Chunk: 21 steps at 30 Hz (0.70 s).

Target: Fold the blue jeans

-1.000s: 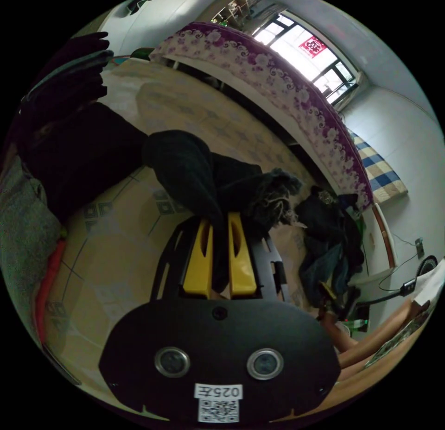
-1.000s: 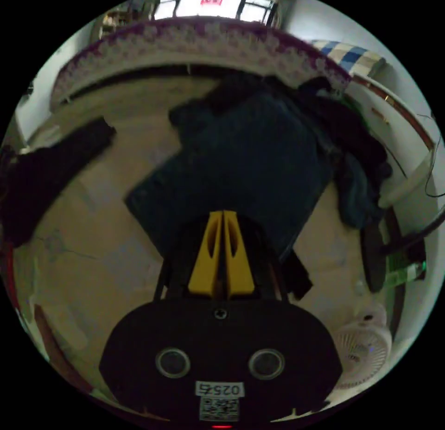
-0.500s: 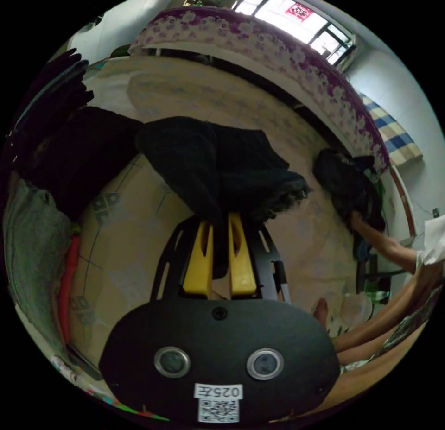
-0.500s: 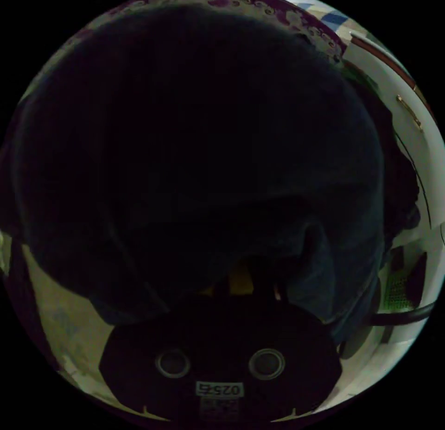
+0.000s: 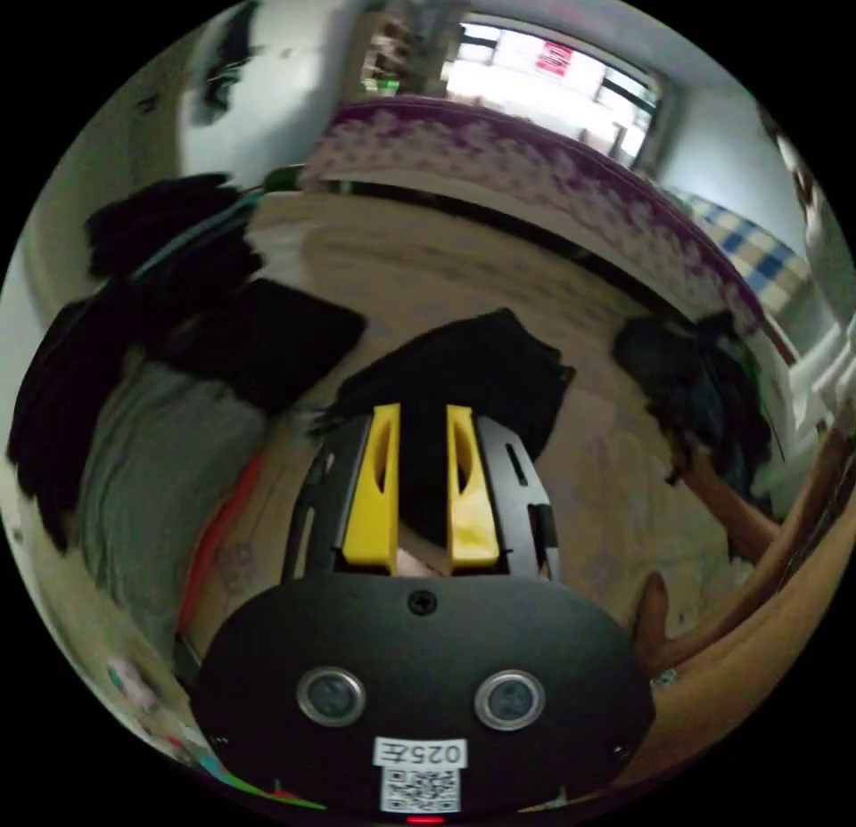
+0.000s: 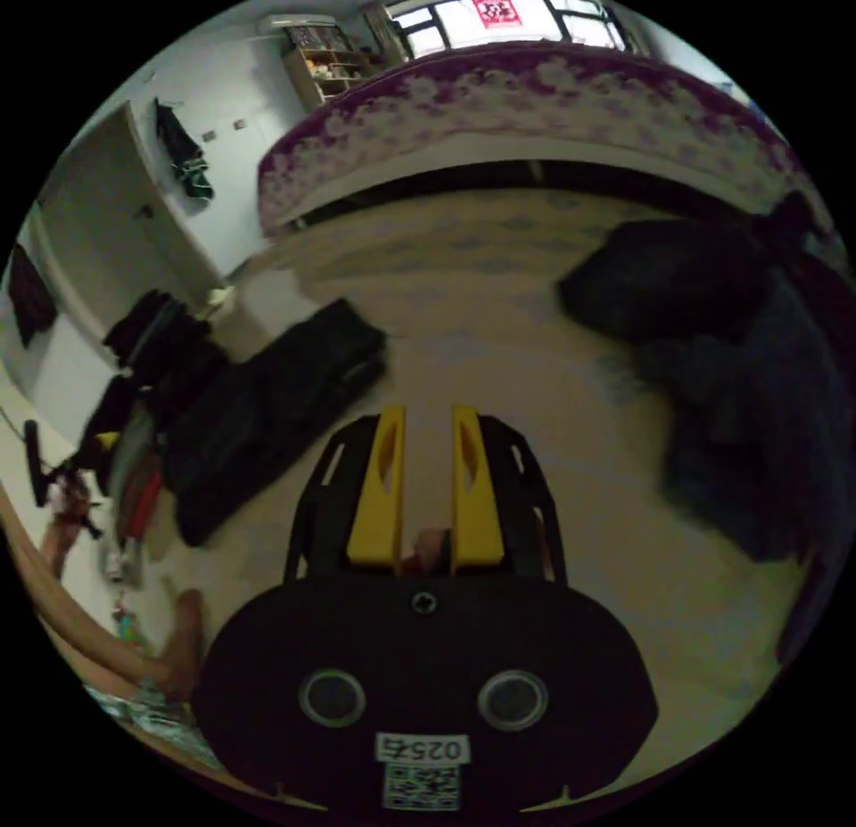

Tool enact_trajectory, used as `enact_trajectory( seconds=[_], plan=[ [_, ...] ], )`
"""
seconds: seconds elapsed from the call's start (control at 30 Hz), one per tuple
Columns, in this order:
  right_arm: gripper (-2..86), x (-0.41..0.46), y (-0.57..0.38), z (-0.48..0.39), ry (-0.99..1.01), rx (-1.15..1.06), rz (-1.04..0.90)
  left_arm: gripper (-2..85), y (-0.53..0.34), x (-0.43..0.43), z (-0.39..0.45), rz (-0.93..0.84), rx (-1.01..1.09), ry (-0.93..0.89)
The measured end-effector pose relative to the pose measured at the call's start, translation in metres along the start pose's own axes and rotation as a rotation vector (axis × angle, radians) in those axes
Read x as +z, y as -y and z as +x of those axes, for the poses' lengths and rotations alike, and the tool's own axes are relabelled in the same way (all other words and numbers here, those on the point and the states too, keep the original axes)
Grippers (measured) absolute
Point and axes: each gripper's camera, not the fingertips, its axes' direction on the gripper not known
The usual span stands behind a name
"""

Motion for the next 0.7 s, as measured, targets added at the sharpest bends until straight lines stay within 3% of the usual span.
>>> enact_trajectory(
  seconds=[0.1,0.17,0.33,0.43,0.5,0.63,0.7],
  plan=[
    [15.4,0.059,0.047,0.009,0.271,0.076,-0.116,6.2,0.027,0.054,0.067,-0.059,0.184,-0.184],
    [16.0,0.096,0.069,0.024,0.323,0.163,-0.203,6.9,0.035,0.092,0.093,-0.128,0.229,-0.206],
    [13.9,0.133,0.094,0.049,0.504,0.382,-0.269,7.6,0.034,0.162,0.129,-0.375,0.300,-0.111],
    [9.9,0.135,0.106,0.032,0.409,0.348,-0.338,7.1,0.031,0.158,0.139,-0.356,0.301,-0.074],
    [6.8,0.158,0.110,0.011,0.513,0.308,-0.506,3.6,0.038,0.150,0.143,-0.350,0.265,-0.037],
    [4.9,0.114,0.114,-0.013,0.540,0.301,-0.341,-1.0,0.052,0.122,0.135,-0.287,0.233,-0.019],
    [4.6,0.040,0.121,-0.028,0.606,0.218,-0.241,-1.4,0.069,0.069,0.114,-0.155,0.161,0.030]
  ],
)
